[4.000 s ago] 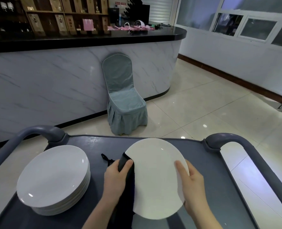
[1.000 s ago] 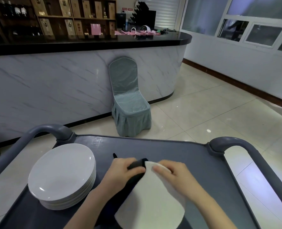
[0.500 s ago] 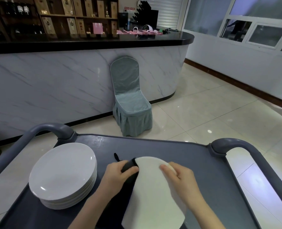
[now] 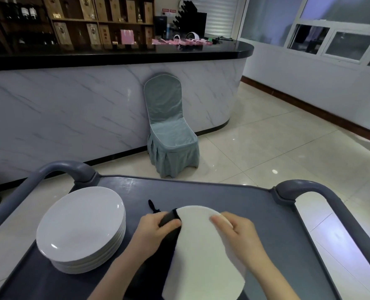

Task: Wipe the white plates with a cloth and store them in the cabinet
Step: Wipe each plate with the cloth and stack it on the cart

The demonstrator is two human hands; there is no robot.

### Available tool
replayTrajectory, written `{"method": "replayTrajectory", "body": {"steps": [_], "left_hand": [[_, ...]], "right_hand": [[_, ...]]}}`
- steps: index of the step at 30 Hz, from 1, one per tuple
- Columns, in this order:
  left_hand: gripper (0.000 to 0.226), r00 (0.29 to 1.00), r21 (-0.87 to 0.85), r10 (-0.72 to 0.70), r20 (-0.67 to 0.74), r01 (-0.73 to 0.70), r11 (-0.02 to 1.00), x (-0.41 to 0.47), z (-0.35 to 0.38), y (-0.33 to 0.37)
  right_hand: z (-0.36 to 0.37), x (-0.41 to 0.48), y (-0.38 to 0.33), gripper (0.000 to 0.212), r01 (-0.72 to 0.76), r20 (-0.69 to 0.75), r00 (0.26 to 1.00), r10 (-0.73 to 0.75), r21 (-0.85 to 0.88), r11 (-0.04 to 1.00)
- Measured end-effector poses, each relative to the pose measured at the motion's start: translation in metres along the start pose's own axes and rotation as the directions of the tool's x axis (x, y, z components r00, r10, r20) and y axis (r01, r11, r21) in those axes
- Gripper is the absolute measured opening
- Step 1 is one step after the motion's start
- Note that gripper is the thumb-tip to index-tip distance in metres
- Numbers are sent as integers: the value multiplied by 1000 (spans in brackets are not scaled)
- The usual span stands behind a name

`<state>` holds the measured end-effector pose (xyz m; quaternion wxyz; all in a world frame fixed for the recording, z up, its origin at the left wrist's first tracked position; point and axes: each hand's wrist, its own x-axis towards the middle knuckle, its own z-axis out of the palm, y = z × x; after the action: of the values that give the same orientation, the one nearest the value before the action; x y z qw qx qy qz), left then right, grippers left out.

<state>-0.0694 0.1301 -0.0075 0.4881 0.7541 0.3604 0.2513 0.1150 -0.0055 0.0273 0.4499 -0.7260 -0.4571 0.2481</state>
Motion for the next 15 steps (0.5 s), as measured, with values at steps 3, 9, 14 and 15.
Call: {"method": "replayTrajectory", "body": {"steps": [3,9,14,15], "left_hand": [[39,952,175,119,284,-173,969,11,2,17],[31,979,-80,-82,-189,68,995,7,-1,13],[33,707,-577,-506,-494,169,799,-6,39,24],[33,719,-582,-507,-475,176,794,-8,40,24]], "right_hand": [[10,1,-5,44,100,178,981,-81,-100,990],[-3,6,-9,42,-44,-232,968,94,212,976],[40,3,-17,40,-90,-444,707,550,715,693],[43,1,-14,37,-110,-418,711,565,728,676]]}}
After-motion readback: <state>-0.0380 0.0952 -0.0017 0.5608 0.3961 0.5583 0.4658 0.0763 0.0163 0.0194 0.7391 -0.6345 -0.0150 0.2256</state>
